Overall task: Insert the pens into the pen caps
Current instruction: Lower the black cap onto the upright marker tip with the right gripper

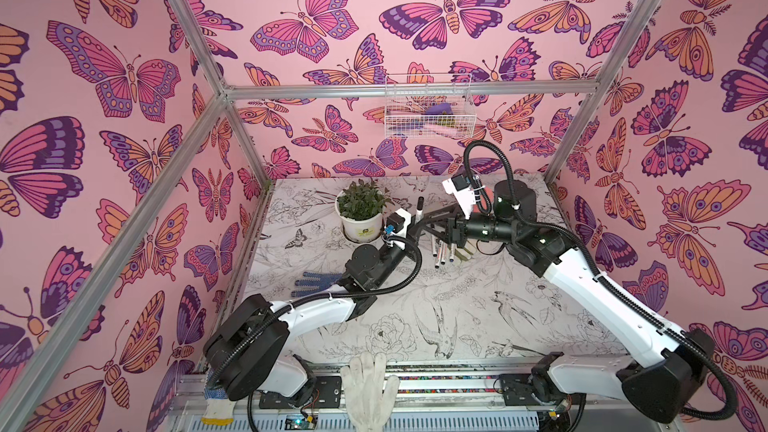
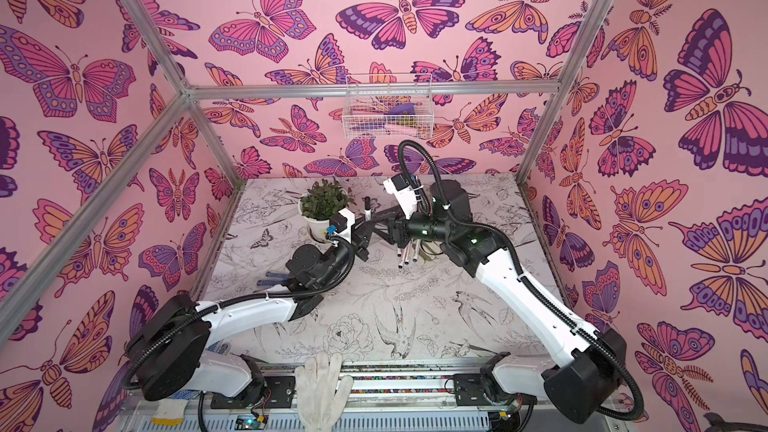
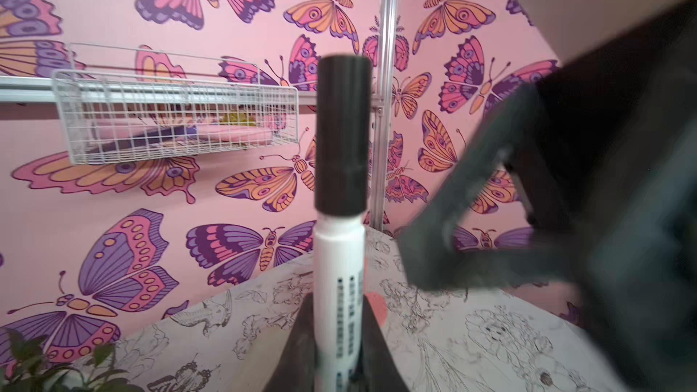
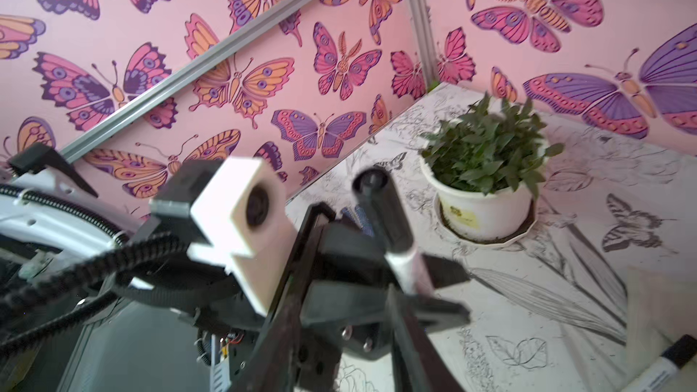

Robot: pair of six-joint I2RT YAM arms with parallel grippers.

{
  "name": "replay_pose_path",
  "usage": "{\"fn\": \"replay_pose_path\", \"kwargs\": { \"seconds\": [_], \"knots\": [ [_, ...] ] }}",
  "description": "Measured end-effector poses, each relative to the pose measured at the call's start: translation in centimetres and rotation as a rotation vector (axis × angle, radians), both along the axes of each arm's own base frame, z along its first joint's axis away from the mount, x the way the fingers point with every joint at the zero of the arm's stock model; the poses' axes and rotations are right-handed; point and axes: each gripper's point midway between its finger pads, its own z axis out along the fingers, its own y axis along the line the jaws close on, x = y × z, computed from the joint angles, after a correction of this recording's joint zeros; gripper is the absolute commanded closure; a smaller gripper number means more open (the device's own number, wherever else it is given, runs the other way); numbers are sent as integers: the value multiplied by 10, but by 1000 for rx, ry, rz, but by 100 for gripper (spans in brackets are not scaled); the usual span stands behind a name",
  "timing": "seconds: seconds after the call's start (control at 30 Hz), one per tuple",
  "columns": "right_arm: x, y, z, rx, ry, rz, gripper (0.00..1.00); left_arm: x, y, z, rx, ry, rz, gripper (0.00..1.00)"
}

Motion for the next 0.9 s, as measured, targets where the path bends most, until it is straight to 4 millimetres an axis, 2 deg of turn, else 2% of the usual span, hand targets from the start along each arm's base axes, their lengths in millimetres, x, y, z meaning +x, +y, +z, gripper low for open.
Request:
{"fn": "replay_pose_path", "kwargs": {
  "seconds": [0.17,0.47,0.67,0.9],
  "knots": [
    [-2,-6,-3,-23,12,-29,49,1,5,1,-11,-13,27,100],
    [10,-21,14,-17,-48,-135,51,-7,1,-26,38,21,13,100],
    [22,-12,30,2,-68,-139,56,-12,-5,-35,51,40,-8,100],
    [35,5,11,-32,-30,-130,64,-16,-10,-37,47,50,-28,100]
  ]
}}
